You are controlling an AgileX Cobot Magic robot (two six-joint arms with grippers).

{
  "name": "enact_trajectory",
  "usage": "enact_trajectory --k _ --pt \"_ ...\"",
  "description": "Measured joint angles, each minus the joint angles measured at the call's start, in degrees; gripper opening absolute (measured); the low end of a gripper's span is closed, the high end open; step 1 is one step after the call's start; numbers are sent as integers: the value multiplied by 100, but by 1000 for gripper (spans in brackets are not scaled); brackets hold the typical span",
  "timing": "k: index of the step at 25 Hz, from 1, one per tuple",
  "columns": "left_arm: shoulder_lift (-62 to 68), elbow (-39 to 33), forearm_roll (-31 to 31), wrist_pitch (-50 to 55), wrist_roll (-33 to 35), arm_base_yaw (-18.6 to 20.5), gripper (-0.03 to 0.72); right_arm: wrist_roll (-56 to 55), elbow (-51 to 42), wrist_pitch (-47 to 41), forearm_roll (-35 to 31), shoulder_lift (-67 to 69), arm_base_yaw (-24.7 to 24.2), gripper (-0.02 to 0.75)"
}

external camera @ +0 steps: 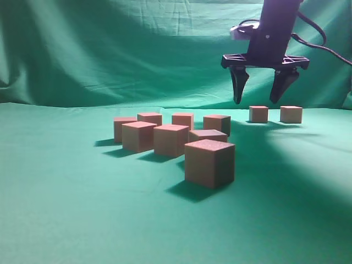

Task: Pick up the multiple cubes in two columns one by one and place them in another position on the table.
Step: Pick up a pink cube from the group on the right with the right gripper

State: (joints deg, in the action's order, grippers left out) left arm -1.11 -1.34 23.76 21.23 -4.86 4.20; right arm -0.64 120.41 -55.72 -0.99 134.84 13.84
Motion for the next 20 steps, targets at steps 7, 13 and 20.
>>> enact_trajectory --k 7,13,20 --pt "0 0 0 0 0 0 0 0 0 292 -71 155 0 446" --pt "0 0 0 0 0 0 0 11 0 318 -133 325 0 360" --pt "0 0 0 0 0 0 0 43 0 351 -133 376 0 265"
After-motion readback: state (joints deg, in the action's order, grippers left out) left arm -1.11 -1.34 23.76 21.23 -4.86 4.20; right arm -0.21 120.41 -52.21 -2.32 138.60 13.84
